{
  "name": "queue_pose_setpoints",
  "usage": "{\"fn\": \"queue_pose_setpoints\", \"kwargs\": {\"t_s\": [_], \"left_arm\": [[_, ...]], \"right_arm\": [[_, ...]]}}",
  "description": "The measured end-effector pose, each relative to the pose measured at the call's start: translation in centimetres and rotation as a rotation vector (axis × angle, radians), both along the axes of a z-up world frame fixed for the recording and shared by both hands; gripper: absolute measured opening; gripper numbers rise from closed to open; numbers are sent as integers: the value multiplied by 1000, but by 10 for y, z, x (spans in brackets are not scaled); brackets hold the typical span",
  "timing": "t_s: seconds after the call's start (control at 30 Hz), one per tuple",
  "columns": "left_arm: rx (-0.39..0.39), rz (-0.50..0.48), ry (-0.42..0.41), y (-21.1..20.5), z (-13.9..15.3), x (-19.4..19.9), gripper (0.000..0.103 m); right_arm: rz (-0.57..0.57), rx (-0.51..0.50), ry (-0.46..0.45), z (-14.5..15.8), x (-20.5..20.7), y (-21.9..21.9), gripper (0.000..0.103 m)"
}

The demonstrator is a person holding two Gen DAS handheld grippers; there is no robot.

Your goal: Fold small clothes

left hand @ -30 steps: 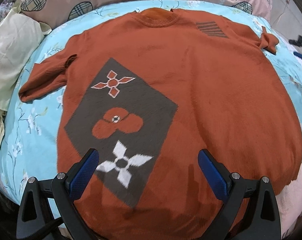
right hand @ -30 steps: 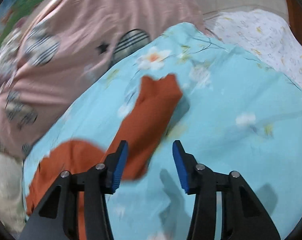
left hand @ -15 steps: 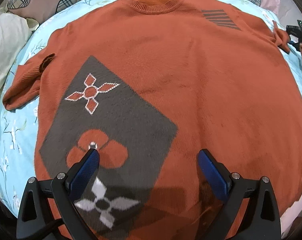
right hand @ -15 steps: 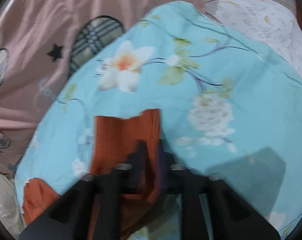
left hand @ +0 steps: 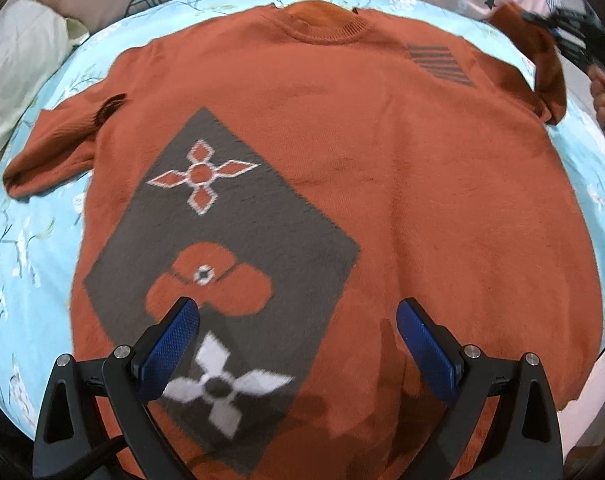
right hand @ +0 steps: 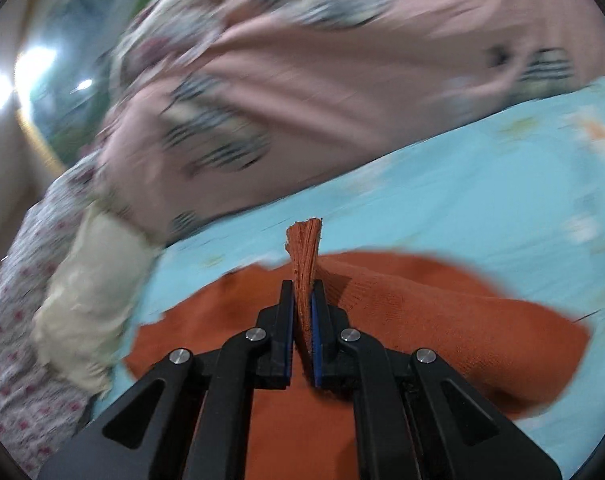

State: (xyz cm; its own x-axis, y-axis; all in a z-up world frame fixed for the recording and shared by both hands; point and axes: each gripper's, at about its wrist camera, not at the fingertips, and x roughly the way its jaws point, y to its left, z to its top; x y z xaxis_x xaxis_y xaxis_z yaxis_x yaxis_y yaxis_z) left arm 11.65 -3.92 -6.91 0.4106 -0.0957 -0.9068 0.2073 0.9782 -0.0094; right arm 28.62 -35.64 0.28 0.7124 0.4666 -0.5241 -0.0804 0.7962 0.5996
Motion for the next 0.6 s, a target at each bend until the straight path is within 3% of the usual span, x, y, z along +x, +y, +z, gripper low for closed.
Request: {"fn": "queue_pose_setpoints", "kwargs": {"t_s": [0.17,0.3,0.5,0.6], "left_arm": [[-63,47,2,26,6,-9,100],[-105,78,5,40,9,-10,100],[-148,121,15,62,7,-10,100],[-177,130,14,68,6,-6,100]], "right_arm": [[170,46,26,-19,20,111,8],[274,10,60,-38,31,185,8],[339,43,126,-76,36,216,8],[384,79,161,-84,34,217,14]]}}
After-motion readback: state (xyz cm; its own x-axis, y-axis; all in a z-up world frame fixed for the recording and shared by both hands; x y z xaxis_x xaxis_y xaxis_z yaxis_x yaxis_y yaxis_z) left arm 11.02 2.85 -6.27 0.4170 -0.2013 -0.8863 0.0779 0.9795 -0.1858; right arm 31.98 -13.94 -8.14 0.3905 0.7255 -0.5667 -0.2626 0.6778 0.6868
